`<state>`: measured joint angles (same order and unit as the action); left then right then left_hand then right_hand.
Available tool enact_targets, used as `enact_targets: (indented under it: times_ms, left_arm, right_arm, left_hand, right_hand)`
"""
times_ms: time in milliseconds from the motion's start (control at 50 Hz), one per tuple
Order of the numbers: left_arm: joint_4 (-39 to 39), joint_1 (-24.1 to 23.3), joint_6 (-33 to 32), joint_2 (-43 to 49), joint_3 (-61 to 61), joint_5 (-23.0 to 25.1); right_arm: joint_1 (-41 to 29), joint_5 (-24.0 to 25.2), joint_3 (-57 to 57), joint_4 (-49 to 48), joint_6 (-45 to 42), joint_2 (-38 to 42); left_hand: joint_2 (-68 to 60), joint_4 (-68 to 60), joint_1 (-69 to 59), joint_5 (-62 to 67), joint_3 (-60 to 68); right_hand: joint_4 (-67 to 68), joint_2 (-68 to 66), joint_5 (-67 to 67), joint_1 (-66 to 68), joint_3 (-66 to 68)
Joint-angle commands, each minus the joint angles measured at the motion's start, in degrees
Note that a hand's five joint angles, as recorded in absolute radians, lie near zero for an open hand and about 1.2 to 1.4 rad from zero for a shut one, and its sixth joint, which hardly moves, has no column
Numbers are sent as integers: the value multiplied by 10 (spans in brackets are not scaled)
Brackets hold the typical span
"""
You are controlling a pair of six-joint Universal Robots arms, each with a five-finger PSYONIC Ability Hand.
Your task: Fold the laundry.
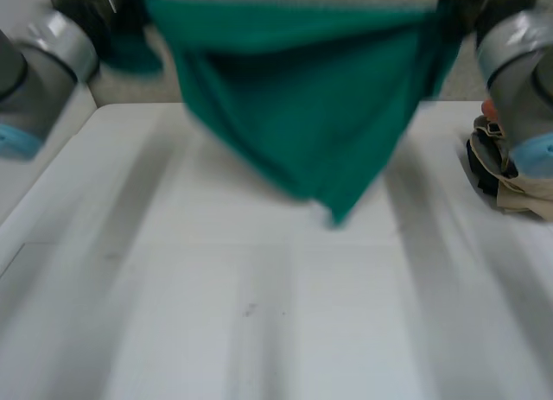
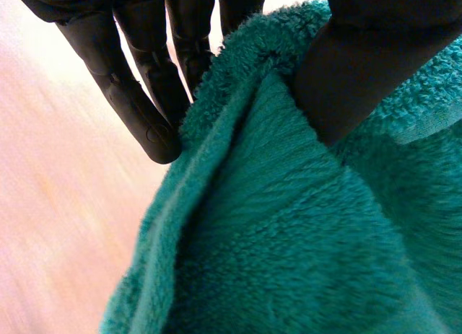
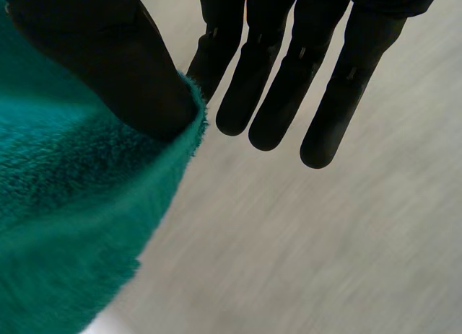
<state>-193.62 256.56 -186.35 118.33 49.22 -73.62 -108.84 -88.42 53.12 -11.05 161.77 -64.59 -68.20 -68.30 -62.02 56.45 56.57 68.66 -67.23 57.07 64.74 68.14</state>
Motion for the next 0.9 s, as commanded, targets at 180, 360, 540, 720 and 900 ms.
enact_targets:
  times_ms: [180, 360, 540, 720, 900]
  left_arm:
    - [-130, 24, 86, -31, 284, -27]
    - [-65, 23, -21, 37, 411, -24]
    - [62, 41, -87, -13, 437, -11]
    - [56, 39, -78, -128, 493, 10]
    - [47, -2, -109, -112, 541, -12]
  right_arm:
    - [-24, 85, 209, -57, 33, -48]
    - [-30, 99, 285, 18, -36, 68]
    - [-2, 98, 298, 101, -42, 77]
    - [5, 98, 327, 100, -19, 26]
    - [15, 96, 333, 105, -15, -25]
  left_hand:
    - [-118, -117, -180, 135, 234]
    - [149, 150, 87, -131, -33]
    - [450, 451, 389, -433, -334]
    - [432, 433, 370, -415, -316]
    - [220, 221, 158, -203, -104]
  right_hand:
    - [113, -128, 129, 153, 119]
    - [113, -128, 129, 153, 119]
    - [113, -128, 129, 153, 119]
    - [113, -128, 129, 153, 119]
    - [113, -128, 129, 153, 119]
